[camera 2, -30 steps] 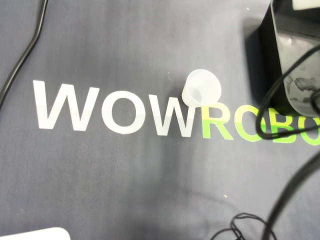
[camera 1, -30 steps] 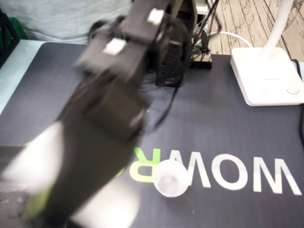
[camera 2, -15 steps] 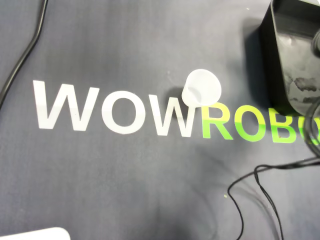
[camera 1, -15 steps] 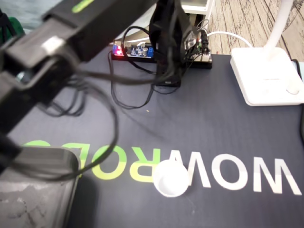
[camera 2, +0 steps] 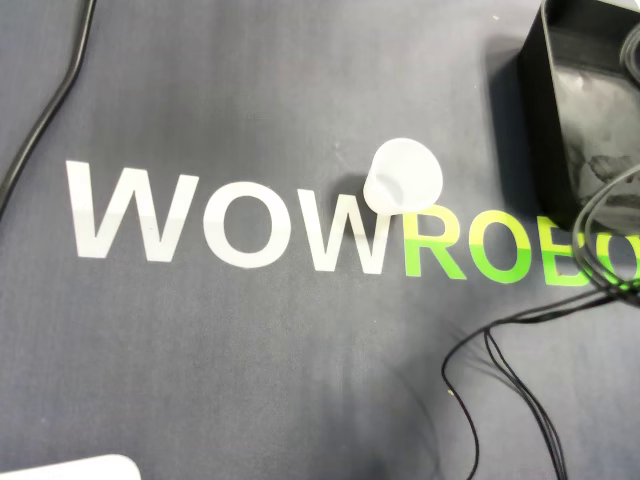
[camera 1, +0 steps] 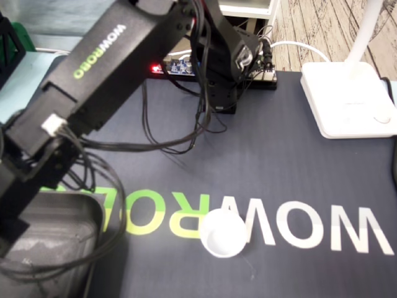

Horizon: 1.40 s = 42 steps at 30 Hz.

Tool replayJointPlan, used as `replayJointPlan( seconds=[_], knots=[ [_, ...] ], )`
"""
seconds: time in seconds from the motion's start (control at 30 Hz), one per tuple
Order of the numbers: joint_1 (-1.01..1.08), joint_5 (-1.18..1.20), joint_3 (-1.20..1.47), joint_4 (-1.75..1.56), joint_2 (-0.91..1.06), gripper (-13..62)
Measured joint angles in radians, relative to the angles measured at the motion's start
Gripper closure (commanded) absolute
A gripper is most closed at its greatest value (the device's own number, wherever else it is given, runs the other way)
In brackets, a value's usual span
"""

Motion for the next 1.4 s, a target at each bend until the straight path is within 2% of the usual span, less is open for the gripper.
replayJointPlan(
  seconds=[0.2,0.4,0.53,0.73,0.87,1.03,1.17,1.4],
  knots=[
    [0.002,-0.006,-0.002,-0.009,-0.002,43.6],
    [-0.012,-0.354,-0.023,-0.009,0.031,43.1],
    [-0.057,-0.693,0.051,-0.011,0.167,43.0],
    [-0.153,-1.086,0.422,-0.015,0.494,43.1],
    [-0.276,-1.342,0.805,-0.104,0.795,43.1],
    [-0.445,-1.654,1.106,-0.225,1.058,43.2],
    [-0.569,-1.879,1.227,-0.225,1.154,43.2],
    [-0.621,-2.273,1.246,-0.265,1.094,43.2]
  ],
)
